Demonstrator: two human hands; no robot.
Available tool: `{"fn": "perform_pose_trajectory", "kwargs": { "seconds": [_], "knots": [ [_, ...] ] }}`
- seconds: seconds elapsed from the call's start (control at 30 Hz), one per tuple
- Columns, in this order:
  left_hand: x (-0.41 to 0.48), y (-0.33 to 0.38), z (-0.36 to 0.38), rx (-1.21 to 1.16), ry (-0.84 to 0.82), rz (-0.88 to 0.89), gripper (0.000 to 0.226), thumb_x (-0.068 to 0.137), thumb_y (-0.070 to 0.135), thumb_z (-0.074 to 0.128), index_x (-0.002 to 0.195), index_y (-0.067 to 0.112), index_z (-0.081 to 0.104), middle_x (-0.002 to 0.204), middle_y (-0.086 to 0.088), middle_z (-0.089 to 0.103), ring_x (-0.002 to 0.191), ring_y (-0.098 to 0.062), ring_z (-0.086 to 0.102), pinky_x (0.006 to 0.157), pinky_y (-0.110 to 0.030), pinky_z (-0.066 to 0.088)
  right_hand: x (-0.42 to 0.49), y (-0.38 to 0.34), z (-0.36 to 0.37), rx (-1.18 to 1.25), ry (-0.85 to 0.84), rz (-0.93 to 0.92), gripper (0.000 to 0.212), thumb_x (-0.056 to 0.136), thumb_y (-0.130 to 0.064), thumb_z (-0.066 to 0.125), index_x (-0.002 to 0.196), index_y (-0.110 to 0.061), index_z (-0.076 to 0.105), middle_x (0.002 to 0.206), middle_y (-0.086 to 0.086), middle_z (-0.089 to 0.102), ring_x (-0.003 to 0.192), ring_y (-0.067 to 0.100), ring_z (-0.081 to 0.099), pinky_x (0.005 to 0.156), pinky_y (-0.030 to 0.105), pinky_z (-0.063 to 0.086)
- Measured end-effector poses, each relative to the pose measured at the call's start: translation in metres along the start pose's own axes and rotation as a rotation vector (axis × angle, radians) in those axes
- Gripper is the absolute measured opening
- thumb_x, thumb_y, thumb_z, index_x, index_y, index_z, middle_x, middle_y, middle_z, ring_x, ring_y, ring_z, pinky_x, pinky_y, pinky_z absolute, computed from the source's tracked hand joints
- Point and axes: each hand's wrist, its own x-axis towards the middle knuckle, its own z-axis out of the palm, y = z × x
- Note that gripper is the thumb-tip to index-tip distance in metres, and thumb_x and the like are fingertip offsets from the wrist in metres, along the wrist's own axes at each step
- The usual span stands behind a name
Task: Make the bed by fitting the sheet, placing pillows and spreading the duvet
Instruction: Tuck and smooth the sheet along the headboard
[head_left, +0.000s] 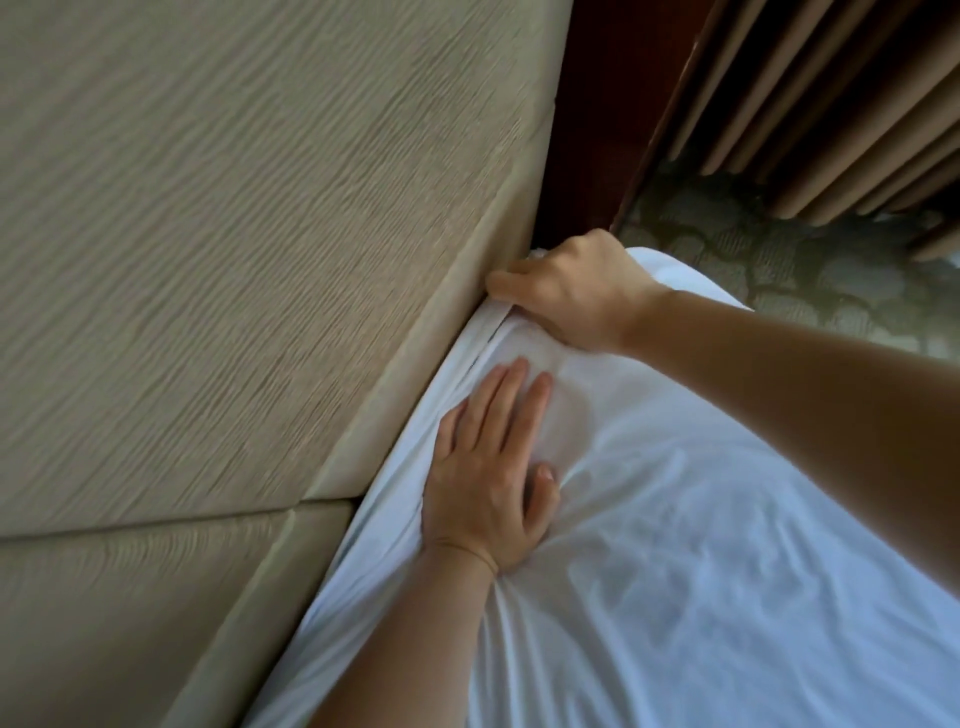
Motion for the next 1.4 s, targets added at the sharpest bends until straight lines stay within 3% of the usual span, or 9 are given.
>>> {"fn": "perform_pose_trajectory", "kwargs": {
  "seconds": [0.13, 0.3, 0.4, 0.47, 0.6, 0.73, 0.9, 1.2, 1.4],
  "knots": [
    [0.001, 0.0, 0.001, -0.017, -0.008, -0.001, 0.067, 0.078, 0.035, 0.037, 0.142, 0.017, 0.034, 0.149, -0.006, 0.037, 0.138, -0.02, 0.031, 0.106, -0.035, 0.027, 0.003, -0.014, 0.009, 0.119, 0.186, 0.266, 0.047, 0.061, -0.006, 0.07, 0.094, -0.021, 0.04, 0.047, 0.005, 0.056, 0.035, 0.031, 0.05, 0.044, 0.021, 0.021],
    [0.0, -0.001, 0.002, -0.027, -0.007, -0.01, 0.067, 0.078, 0.036, 0.036, 0.142, 0.019, 0.031, 0.148, -0.005, 0.037, 0.138, -0.019, 0.03, 0.108, -0.036, 0.023, 0.012, -0.047, 0.011, 0.552, 0.376, 0.666, 0.018, 0.074, -0.003, 0.054, 0.09, -0.012, 0.051, 0.059, 0.013, 0.058, 0.054, 0.036, 0.054, 0.046, 0.032, 0.034],
    [0.0, -0.001, 0.002, -0.027, -0.016, -0.014, 0.067, 0.078, 0.038, 0.036, 0.143, 0.02, 0.03, 0.149, -0.005, 0.036, 0.139, -0.018, 0.028, 0.108, -0.037, 0.025, 0.005, -0.045, 0.005, 0.951, 0.3, 0.83, 0.007, 0.081, -0.008, 0.056, 0.079, -0.014, 0.055, 0.075, 0.004, 0.065, 0.076, 0.025, 0.061, 0.07, 0.037, 0.047],
    [0.0, -0.001, 0.002, -0.032, -0.01, -0.013, 0.067, 0.078, 0.038, 0.036, 0.143, 0.02, 0.031, 0.149, -0.005, 0.036, 0.139, -0.018, 0.028, 0.108, -0.037, 0.025, -0.005, -0.039, 0.005, 0.976, 0.211, 0.698, 0.007, 0.081, -0.011, 0.055, 0.081, -0.012, 0.062, 0.084, 0.003, 0.069, 0.085, 0.022, 0.063, 0.081, 0.037, 0.048],
    [0.002, -0.003, 0.005, -0.028, 0.004, -0.005, 0.064, 0.08, 0.038, 0.034, 0.14, 0.018, 0.032, 0.145, -0.009, 0.043, 0.137, -0.02, 0.03, 0.107, -0.037, 0.025, -0.015, -0.037, 0.007, 0.712, 0.039, 0.333, 0.045, 0.078, -0.029, 0.039, 0.104, -0.009, 0.071, 0.1, 0.008, 0.07, 0.096, 0.026, 0.063, 0.085, 0.036, 0.047],
    [0.001, -0.002, 0.006, -0.021, 0.004, -0.011, 0.063, 0.078, 0.037, 0.036, 0.138, 0.016, 0.034, 0.143, -0.011, 0.045, 0.135, -0.022, 0.032, 0.105, -0.037, 0.025, -0.01, -0.034, 0.002, 0.43, -0.128, 0.248, 0.068, 0.073, -0.048, 0.02, 0.119, -0.023, 0.063, 0.129, -0.005, 0.059, 0.124, 0.016, 0.049, 0.099, 0.033, 0.029],
    [0.003, -0.002, 0.006, -0.016, 0.018, 0.009, 0.065, 0.079, 0.036, 0.036, 0.139, 0.014, 0.034, 0.144, -0.01, 0.043, 0.136, -0.023, 0.033, 0.107, -0.039, 0.027, 0.002, -0.026, -0.008, 0.266, -0.435, 0.159, 0.046, 0.096, -0.041, 0.025, 0.135, -0.032, 0.046, 0.146, -0.014, 0.04, 0.138, 0.006, 0.028, 0.116, 0.039, 0.003],
    [0.004, 0.001, 0.003, -0.06, 0.11, -0.042, 0.059, 0.076, 0.034, 0.041, 0.129, 0.009, 0.046, 0.133, -0.016, 0.05, 0.121, -0.03, 0.045, 0.104, -0.044, 0.032, 0.016, -0.037, 0.013, 0.18, -0.368, 0.206, 0.044, 0.1, -0.033, 0.022, 0.113, -0.022, 0.063, 0.123, -0.001, 0.06, 0.124, 0.018, 0.044, 0.114, 0.039, 0.014],
    [-0.001, 0.003, -0.004, -0.092, 0.306, -0.216, 0.058, 0.077, 0.032, 0.043, 0.126, 0.002, 0.046, 0.129, -0.018, 0.052, 0.115, -0.031, 0.048, 0.099, -0.039, 0.035, 0.008, -0.043, 0.026, 0.141, -0.107, 0.294, 0.07, 0.078, -0.04, 0.005, 0.08, -0.02, 0.071, 0.086, 0.0, 0.071, 0.097, 0.019, 0.057, 0.111, 0.037, 0.016]
  ]
}}
